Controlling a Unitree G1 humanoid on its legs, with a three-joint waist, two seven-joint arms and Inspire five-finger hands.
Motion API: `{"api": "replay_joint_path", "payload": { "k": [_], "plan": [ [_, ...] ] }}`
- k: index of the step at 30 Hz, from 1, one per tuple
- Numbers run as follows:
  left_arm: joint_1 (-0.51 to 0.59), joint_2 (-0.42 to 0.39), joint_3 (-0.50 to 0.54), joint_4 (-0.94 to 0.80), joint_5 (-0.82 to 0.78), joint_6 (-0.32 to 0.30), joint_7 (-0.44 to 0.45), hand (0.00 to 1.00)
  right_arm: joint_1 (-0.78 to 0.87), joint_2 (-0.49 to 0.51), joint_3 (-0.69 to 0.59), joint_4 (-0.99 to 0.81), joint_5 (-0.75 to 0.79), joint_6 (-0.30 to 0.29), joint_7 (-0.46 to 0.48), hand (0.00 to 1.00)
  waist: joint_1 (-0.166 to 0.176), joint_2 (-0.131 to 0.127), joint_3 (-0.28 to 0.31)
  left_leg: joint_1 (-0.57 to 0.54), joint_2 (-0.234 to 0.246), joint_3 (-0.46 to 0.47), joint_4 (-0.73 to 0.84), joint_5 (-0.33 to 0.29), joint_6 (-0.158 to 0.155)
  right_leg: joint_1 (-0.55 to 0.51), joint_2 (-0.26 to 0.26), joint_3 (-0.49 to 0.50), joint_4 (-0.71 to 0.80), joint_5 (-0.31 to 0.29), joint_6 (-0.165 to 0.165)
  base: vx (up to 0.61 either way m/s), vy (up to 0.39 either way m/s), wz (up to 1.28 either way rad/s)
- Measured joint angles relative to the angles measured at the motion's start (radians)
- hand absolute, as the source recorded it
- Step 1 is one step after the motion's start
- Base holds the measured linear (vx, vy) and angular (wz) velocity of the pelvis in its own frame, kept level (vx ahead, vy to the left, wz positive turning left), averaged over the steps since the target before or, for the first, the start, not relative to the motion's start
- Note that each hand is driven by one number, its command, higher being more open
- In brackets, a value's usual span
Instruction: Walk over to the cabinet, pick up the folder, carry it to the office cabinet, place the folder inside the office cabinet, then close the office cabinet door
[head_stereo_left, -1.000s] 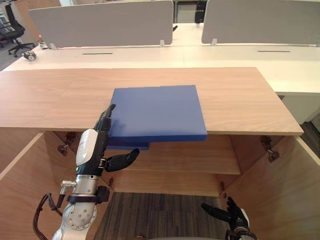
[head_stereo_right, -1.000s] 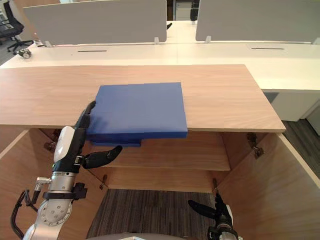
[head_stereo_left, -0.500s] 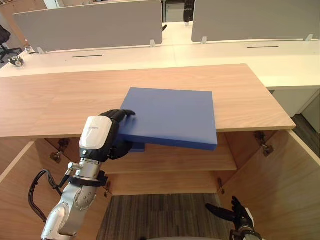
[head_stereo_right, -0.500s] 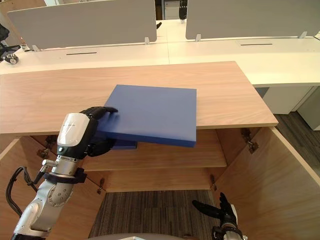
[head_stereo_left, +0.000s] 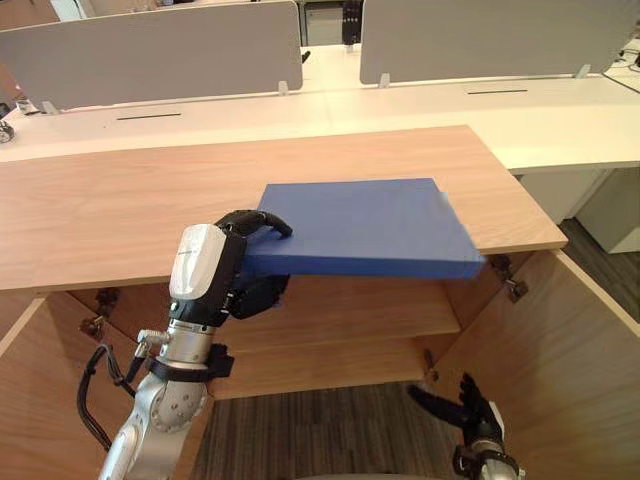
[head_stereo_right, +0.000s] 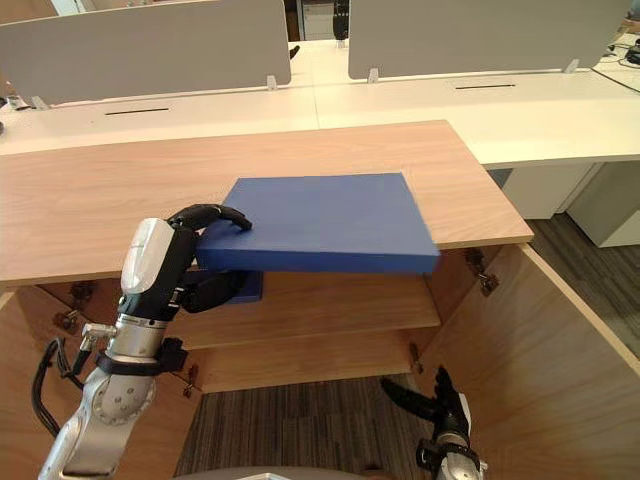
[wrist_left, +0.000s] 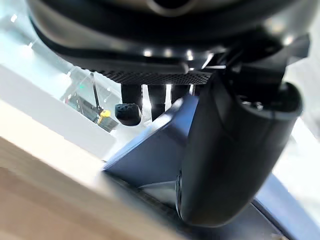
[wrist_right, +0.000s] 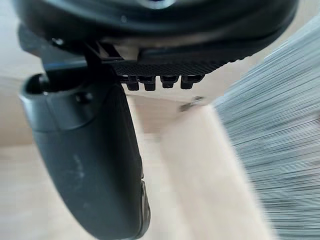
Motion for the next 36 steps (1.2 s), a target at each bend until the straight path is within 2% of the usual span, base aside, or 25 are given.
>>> {"api": "replay_joint_path", "payload": {
  "k": [5,10,13,16,19,23,26,30,36],
  "plan": [
    [0.063,-0.082,0.008,-0.090,-0.183,-0.003,0.001,0.00,0.073,0.065,-0.001,-0.291,0.128,-0.023,0.024,1.00,-0.001,-0.001,0.003,0.003,0.003,0.026,0.000,-0.007,-0.002,-0.015,0.004,0.026,0.006,0.000,0.000,-0.02,-0.018,-0.17],
    [0.102,-0.196,0.113,-0.158,-0.432,-0.004,-0.011,0.00,0.155,0.110,-0.019,-0.602,0.260,-0.023,0.089,1.00,-0.004,-0.008,0.037,0.012,0.013,0.069,0.016,-0.026,-0.008,-0.027,0.015,0.070,0.015,0.001,0.001,-0.01,-0.027,-0.26],
    [0.115,-0.238,0.133,-0.173,-0.594,-0.004,-0.048,0.00,0.167,0.117,-0.049,-0.732,0.331,-0.023,0.122,1.00,-0.005,-0.016,0.046,0.012,0.016,0.081,0.026,-0.036,-0.011,-0.030,0.017,0.081,0.016,0.001,0.001,0.00,-0.024,-0.11],
    [0.129,-0.249,0.136,-0.178,-0.746,-0.003,-0.131,0.00,0.159,0.113,-0.046,-0.818,0.397,-0.025,0.182,1.00,-0.005,-0.017,0.047,0.012,0.017,0.087,0.041,-0.049,-0.009,-0.029,0.017,0.090,0.020,0.002,0.003,0.01,-0.015,-0.07],
    [0.131,-0.249,0.132,-0.178,-0.823,-0.001,-0.188,0.00,0.109,0.085,-0.015,-0.829,0.404,-0.025,0.212,1.00,-0.004,-0.016,0.047,0.009,0.018,0.087,0.054,-0.057,-0.005,-0.028,0.014,0.091,0.022,0.009,0.008,0.00,0.000,0.00],
    [0.127,-0.243,0.097,-0.170,-0.913,0.005,-0.246,0.00,-0.030,-0.002,0.058,-0.795,0.426,-0.030,0.220,1.00,0.004,-0.015,0.048,0.005,0.015,0.072,0.061,-0.058,-0.001,-0.021,0.009,0.083,0.022,0.029,0.021,-0.04,-0.003,0.08],
    [0.111,-0.240,0.082,-0.157,-0.956,0.007,-0.268,0.00,-0.076,-0.017,0.083,-0.761,0.435,-0.038,0.220,1.00,0.005,-0.015,0.048,-0.003,0.011,0.049,0.067,-0.057,0.004,-0.015,0.002,0.065,0.022,0.033,0.025,-0.05,-0.010,0.24],
    [0.094,-0.229,0.037,-0.125,-1.098,0.017,-0.316,0.00,-0.123,-0.054,0.141,-0.696,0.470,-0.038,0.221,1.00,0.028,-0.014,0.048,-0.014,0.003,0.021,0.072,-0.052,0.013,-0.006,-0.009,0.038,0.019,0.037,0.029,-0.06,-0.015,0.20],
    [0.077,-0.211,-0.022,-0.098,-1.216,0.040,-0.375,0.00,-0.193,-0.088,0.207,-0.627,0.507,-0.038,0.233,1.00,0.032,-0.013,0.047,-0.024,-0.008,-0.008,0.072,-0.042,0.025,0.000,-0.020,0.015,0.017,0.044,0.034,-0.05,-0.011,0.15]
  ]
}}
